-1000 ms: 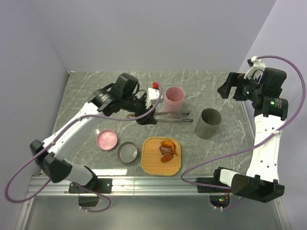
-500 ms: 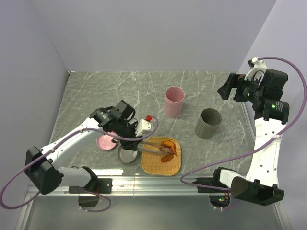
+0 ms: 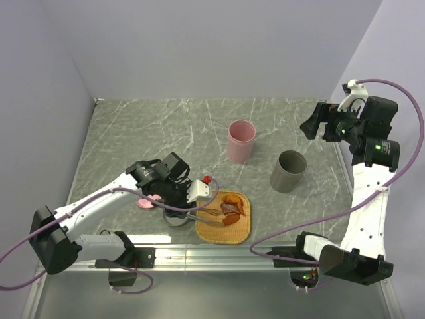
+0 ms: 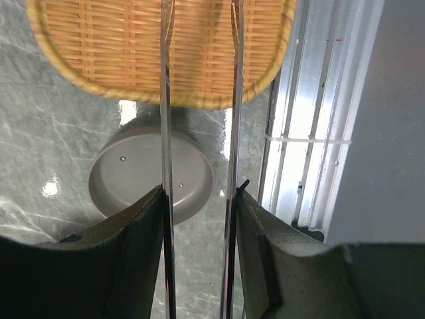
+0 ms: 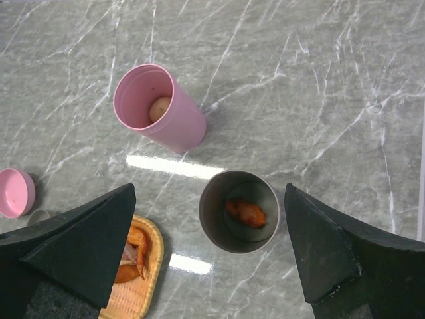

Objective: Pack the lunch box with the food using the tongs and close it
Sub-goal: Pick up the food using the clamp

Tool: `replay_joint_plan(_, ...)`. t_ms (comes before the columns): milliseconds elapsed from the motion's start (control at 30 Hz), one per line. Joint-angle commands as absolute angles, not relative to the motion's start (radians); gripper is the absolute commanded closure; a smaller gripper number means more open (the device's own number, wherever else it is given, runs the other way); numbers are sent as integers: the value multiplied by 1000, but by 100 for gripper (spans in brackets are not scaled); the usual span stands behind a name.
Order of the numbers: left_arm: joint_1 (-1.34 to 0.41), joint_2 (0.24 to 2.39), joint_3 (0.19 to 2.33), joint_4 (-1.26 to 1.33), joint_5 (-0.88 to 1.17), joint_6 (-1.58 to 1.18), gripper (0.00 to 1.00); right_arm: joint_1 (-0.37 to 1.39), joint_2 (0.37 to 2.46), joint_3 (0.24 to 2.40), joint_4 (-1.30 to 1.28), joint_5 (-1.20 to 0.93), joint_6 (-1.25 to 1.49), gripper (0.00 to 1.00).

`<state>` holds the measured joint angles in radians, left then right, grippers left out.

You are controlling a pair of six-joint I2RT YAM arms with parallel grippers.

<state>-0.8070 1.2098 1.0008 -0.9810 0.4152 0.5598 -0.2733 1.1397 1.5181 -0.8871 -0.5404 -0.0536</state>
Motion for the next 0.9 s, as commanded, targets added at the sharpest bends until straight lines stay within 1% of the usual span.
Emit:
replay_joint_plan(0,-819,1221,1011,-937,416,548,50,-281,1131,1526,-882,-557,-67,0)
replay_joint_plan(867,-859,1367,1086,-870,465,529,50,-281,1124,1489,-862,-554,-81,0)
